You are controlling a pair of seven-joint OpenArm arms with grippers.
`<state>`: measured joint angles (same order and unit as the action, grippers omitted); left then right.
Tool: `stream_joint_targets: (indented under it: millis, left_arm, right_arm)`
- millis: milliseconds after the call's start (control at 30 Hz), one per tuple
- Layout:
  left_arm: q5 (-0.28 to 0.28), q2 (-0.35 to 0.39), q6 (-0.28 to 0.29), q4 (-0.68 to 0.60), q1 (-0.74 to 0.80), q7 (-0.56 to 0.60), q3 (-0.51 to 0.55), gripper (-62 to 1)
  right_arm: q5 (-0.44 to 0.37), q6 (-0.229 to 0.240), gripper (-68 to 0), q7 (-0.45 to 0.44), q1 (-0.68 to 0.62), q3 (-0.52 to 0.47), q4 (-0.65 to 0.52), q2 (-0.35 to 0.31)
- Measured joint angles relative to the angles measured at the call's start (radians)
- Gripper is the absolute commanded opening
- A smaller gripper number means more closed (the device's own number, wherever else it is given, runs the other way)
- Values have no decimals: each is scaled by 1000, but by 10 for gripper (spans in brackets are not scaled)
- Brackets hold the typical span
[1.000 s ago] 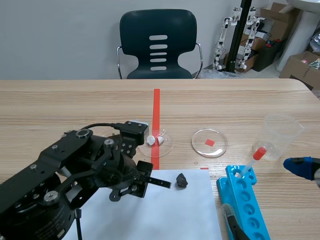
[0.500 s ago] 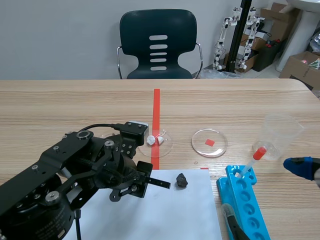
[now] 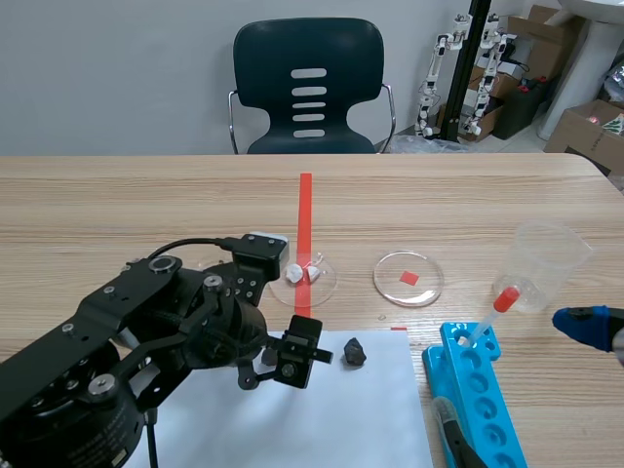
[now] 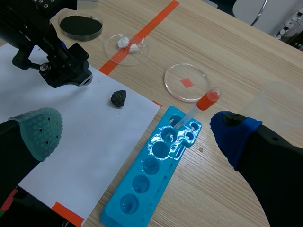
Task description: Put the middle mineral back
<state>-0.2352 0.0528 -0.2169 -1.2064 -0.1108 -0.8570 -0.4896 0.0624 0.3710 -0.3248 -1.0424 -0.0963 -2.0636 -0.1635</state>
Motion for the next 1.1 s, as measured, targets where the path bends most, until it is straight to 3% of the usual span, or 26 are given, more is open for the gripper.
stream_joint_targets:
  millis: [100,333,500,733,1100]
  left_arm:
    - [0,0,0,0,2,29,0,14]
    - [0,0,1,-4,54,212,0,14]
    - [0,17,1,-65,109,257,2,14]
    - [0,54,1,-146,116,285,5,14]
    - [0,55,1,-148,116,283,6,14]
  right_arm:
    - [0,0,4,0,0,0,0,0]
    - [0,0,4,0,0,0,0,0]
    - [0,0,4,0,0,0,0,0]
    - [0,0,4,0,0,0,0,0]
    - [0,0,4,0,0,0,0,0]
